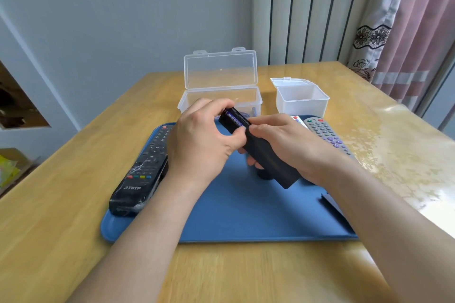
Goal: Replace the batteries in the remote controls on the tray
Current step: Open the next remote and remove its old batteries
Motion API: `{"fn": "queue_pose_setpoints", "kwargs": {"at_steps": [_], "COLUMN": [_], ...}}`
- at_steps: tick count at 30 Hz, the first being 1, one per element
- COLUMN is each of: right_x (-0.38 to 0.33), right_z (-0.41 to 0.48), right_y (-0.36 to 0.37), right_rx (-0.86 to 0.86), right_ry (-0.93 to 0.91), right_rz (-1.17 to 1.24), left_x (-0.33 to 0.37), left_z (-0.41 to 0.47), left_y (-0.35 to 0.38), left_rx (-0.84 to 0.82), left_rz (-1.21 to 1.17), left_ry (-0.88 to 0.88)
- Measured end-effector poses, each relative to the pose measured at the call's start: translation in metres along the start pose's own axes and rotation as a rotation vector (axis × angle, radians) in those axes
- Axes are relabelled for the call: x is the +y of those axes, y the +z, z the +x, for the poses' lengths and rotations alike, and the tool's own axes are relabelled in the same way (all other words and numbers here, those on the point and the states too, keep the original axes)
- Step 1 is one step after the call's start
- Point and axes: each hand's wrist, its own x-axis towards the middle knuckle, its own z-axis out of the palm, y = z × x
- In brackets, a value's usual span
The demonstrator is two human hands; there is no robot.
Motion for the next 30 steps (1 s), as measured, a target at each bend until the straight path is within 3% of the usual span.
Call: {"fn": "queue_pose_setpoints", "kwargs": {"at_steps": [5,11,25,30], "right_x": [-0.002,-0.003,0.002,0.002], "right_z": [0.002,0.001,0.002,0.003], "right_y": [-0.005,-0.006,0.000,0.002], "right_rx": [0.008,-0.018,-0.003,-0.001], "right_ry": [0.010,-0.018,-0.007,0.020], "right_rz": [0.025,-0.035,-0.086,-0.017], "left_x": [-0.007,0.001,0.006,0.009], "left_z": [0.006,0.002,-0.003,-0.004], "left_y": [-0.004,-0.005,0.000,0.001], "left_rx": [-0.097,-0.023,0.019,0.087], "left_rz": [-0.139,0.020,0.132,0.270], "left_ry": [-0.010,0.046,0.013,0.116]}}
